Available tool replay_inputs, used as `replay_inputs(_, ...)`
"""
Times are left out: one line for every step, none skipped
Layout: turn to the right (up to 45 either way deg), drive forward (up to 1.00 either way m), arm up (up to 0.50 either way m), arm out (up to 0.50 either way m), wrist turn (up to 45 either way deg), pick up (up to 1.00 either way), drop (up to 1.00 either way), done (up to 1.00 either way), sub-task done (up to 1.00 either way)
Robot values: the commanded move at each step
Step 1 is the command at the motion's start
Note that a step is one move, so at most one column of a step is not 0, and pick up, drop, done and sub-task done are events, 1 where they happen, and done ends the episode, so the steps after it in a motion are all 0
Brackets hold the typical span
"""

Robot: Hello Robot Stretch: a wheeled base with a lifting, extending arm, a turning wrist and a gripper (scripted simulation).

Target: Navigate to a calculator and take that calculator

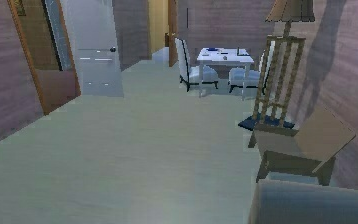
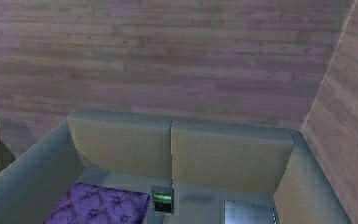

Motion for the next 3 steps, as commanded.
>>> replay_inputs(0.0,0.0,0.5,0.0,0.0,0.0,0.0,0.0,0.0)
replay_inputs(0.0,0.0,0.02,0.0,0.0,0.0,0.0,0.0,0.0)
replay_inputs(0.0,0.0,0.0,0.34,0.0,0.0,0.0,0.0,0.0)
